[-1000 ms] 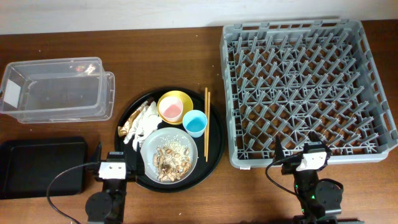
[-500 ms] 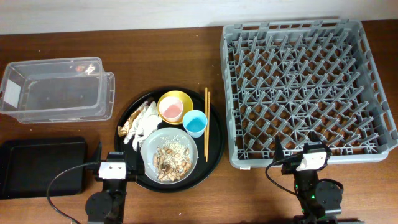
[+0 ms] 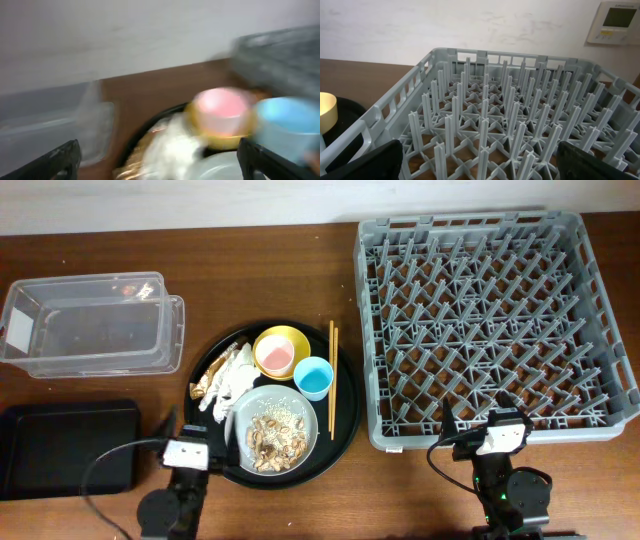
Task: Sort waste into correct bins and load items into the dishwasher rack
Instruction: 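Reach the left gripper to the white tissue on the tray and grasp it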
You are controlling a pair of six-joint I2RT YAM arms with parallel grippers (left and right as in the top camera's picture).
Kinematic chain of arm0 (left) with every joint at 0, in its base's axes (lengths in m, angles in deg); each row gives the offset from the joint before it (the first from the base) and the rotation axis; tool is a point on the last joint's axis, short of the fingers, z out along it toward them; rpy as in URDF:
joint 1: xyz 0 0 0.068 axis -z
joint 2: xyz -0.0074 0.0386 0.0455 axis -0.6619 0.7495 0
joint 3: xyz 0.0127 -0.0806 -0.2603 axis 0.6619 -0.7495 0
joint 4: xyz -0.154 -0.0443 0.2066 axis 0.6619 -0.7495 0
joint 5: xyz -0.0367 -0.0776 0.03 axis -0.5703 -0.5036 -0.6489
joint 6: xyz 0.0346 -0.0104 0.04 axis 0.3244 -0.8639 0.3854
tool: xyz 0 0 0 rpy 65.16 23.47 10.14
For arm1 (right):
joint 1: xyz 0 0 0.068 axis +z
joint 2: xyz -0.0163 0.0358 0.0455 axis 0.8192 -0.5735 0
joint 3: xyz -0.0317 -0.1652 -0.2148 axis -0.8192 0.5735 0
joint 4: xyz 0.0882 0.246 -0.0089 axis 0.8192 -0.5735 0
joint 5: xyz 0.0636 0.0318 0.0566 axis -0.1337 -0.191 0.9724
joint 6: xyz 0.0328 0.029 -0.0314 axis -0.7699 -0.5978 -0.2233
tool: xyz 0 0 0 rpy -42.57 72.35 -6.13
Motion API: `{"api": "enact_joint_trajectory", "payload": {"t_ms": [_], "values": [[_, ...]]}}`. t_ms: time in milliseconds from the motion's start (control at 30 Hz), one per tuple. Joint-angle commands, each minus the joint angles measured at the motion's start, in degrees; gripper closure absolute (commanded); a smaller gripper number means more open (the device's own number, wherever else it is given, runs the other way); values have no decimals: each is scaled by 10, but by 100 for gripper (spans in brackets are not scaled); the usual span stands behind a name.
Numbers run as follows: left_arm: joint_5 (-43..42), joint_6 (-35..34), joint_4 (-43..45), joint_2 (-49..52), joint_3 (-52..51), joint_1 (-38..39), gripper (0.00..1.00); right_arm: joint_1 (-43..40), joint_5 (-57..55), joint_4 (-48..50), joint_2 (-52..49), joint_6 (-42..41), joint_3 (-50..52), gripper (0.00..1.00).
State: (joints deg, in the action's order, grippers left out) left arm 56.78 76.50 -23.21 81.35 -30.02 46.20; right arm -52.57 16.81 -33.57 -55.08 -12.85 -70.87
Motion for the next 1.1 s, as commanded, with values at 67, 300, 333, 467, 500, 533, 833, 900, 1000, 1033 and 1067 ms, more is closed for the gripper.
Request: {"api": "enact_joint_trajectory", "payload": {"t_ms": [67,300,333,467,500,533,833,900,1000,1033,1067], "values": [[-600,-99,93,-5,-2,2,1,-3,-3,-3,3,0,3,2],[-564,-117,286,-5,7,2,1,-3,-3,-3,3,0,3,2],[-525,-116,284,-5,16,2,1,-3,-3,-3,3,0,3,2],[-341,-105,165,19,104,2,1,-3,-3,-3,3,0,3,2],[-313,-84,97,35,140,2,1,-3,-3,-3,3,0,3,2],[-276,-43,-12,67,198,2,1,-3,-3,-3,3,0,3,2],[-347,37,-340,316,417,2,1,-3,-3,-3,3,0,3,2],[-342,37,-308,333,417,2,1,-3,-3,-3,3,0,3,2],[-174,-82,-280,364,430,2,1,-3,-3,-3,3,0,3,2],[-101,-123,-306,391,448,2,1,-3,-3,-3,3,0,3,2],[-50,-166,-341,427,471,2,1,-3,-3,-3,3,0,3,2]]}}
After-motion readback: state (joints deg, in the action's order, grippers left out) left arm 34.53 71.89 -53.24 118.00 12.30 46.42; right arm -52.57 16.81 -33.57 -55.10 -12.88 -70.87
